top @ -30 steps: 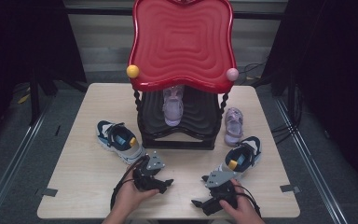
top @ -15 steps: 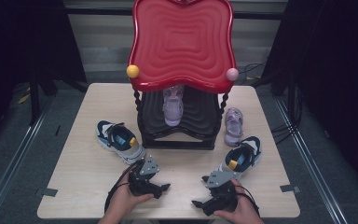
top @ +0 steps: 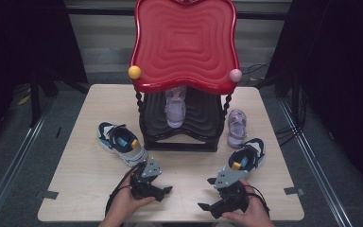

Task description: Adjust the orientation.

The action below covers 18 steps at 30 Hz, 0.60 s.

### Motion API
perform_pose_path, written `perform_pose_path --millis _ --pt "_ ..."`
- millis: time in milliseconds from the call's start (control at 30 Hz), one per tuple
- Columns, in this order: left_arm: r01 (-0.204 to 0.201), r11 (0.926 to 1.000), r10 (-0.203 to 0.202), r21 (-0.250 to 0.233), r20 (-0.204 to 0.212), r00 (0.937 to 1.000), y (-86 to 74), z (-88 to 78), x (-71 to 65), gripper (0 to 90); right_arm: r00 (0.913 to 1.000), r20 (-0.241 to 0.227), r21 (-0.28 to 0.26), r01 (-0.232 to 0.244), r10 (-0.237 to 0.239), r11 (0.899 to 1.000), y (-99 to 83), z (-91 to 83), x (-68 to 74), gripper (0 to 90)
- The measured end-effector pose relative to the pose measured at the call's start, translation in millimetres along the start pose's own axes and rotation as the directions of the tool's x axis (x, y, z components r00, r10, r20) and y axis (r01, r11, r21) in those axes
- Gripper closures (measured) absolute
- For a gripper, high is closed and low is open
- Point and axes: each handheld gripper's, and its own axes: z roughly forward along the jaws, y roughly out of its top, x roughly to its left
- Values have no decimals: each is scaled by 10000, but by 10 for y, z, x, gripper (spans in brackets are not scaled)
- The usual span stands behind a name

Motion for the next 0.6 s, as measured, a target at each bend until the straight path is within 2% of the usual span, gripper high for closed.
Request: perform_pose_path --millis 267,400,467,600 --pt "2 10000 -2 1 -6 10000 0 0 -1 151 10000 -8 209 -84 85 9997 131 -216 -29 140" --pt "1 10000 -1 20 -25 10000 1 -1 -1 151 9999 140 317 -38 34 9995 202 -323 -61 141" --pt "2 10000 -2 17 -25 10000 1 -1 -1 151 9999 158 319 -30 25 9995 238 -387 -100 155" --pt "-2 10000 2 18 -25 10000 1 -1 -1 151 9985 500 71 -202 198 9998 296 -544 -218 162"
